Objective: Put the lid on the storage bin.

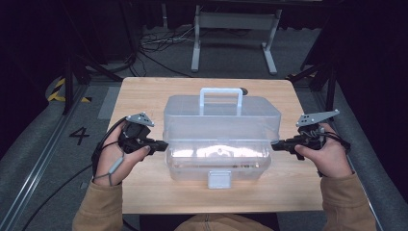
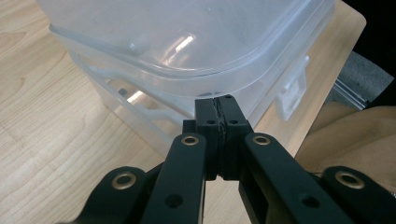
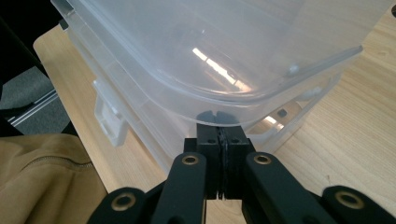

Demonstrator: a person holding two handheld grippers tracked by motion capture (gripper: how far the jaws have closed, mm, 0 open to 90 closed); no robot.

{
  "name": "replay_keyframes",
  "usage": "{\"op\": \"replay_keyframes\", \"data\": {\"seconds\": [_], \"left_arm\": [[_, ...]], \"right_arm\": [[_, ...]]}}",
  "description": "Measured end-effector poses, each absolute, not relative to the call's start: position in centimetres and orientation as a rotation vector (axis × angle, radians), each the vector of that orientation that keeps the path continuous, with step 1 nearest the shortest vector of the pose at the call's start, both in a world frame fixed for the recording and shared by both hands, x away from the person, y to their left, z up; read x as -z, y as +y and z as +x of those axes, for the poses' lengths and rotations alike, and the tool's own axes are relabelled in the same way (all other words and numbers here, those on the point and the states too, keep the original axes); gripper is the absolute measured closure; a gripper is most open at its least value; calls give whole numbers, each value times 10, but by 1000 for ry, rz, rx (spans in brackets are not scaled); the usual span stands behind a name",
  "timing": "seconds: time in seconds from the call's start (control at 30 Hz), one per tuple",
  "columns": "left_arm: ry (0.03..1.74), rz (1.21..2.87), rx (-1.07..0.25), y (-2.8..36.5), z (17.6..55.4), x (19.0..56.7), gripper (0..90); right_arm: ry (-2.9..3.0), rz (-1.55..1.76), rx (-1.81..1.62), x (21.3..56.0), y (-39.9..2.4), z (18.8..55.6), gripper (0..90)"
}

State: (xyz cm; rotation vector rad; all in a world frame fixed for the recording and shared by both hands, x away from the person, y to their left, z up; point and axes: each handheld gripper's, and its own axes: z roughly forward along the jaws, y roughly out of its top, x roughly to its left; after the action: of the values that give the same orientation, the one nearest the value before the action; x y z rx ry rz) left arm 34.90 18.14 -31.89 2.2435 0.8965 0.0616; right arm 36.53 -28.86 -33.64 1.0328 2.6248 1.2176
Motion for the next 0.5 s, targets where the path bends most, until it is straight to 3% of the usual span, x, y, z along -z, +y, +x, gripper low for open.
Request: {"op": "replay_keyframes", "data": {"seconds": [0.5], "left_arm": [[872,2333,-4,177,349,324,892]], "right_arm": [[2707,1004,-1098,340,-284,364,893]]}}
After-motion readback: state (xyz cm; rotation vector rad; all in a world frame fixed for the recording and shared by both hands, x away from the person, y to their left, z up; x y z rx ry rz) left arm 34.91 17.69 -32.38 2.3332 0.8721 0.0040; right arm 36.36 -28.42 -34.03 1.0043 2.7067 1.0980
